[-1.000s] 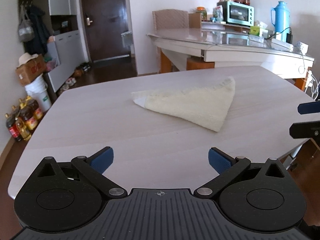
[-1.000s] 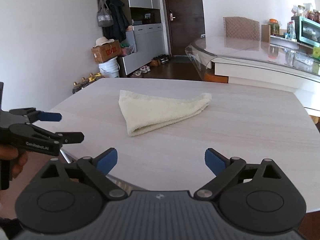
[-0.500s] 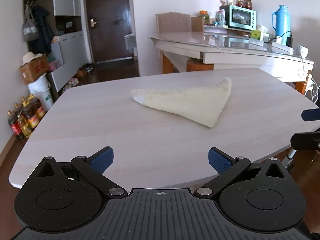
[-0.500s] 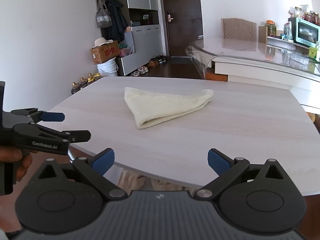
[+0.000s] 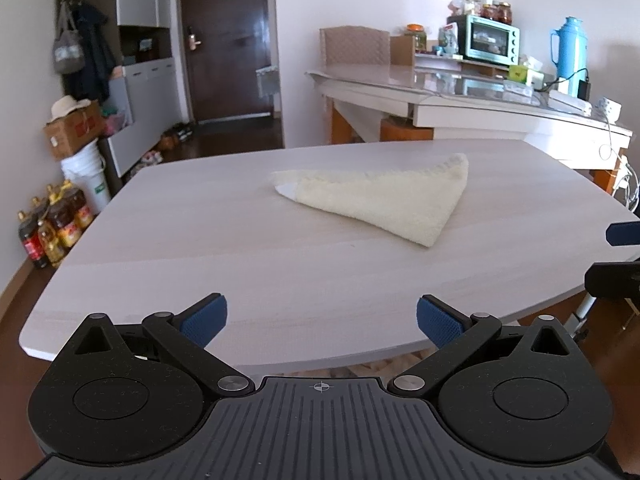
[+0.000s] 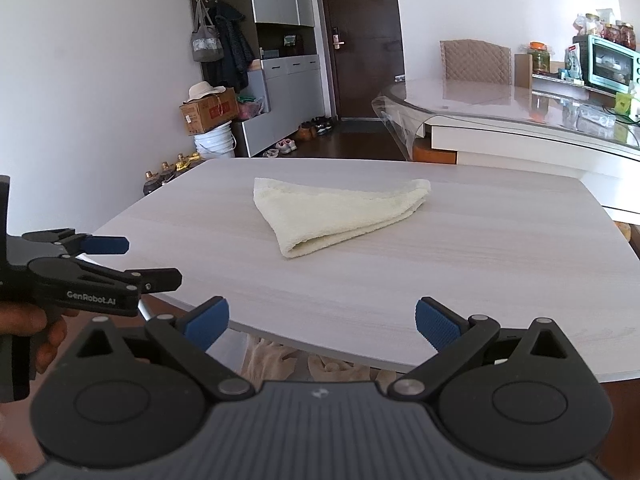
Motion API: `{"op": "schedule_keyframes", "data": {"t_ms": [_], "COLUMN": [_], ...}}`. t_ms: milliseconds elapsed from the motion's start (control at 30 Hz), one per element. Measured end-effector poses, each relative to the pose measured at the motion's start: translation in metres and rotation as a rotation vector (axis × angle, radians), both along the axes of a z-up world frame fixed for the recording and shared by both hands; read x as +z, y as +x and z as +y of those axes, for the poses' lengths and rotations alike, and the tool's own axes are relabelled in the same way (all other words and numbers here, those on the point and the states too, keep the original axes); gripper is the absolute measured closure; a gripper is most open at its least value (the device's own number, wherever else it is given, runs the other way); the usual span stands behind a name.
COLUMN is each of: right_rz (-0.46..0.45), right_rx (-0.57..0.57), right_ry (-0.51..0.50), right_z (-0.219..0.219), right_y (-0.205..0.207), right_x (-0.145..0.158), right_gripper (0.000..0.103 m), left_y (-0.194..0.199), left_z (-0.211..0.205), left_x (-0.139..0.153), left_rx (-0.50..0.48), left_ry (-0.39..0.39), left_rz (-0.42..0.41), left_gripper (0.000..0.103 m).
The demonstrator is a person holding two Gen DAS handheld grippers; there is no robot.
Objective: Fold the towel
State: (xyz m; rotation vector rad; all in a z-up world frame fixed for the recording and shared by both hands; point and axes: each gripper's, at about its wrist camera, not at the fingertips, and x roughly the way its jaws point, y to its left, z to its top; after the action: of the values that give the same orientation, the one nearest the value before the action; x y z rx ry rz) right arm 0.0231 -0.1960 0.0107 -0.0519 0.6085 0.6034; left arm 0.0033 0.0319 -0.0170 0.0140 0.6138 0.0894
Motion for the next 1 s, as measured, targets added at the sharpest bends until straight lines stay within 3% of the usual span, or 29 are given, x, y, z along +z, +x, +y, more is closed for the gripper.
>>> {"op": "schedule_keyframes", "data": {"t_ms": [600,1000], "right_rz": [-0.002,-0.02], "right_rx": [-0.003,-0.045], "right_ry": [0.002,0.097], "right_z": [-0.001,-0.002], "right_y": [0.006,0.067], "right_x": [-0.002,0.015], "right_gripper": [0.002,0.006], "left_y": [0.003,0.049], "left_z": [0.0,0.02], "left_x": [0.006,0.024], "left_rx": [-0.011,0.0], "left_ry": [0.025,0.054], "left_rz": [-0.009,-0.03], "left_gripper": [0.0,0.0]}}
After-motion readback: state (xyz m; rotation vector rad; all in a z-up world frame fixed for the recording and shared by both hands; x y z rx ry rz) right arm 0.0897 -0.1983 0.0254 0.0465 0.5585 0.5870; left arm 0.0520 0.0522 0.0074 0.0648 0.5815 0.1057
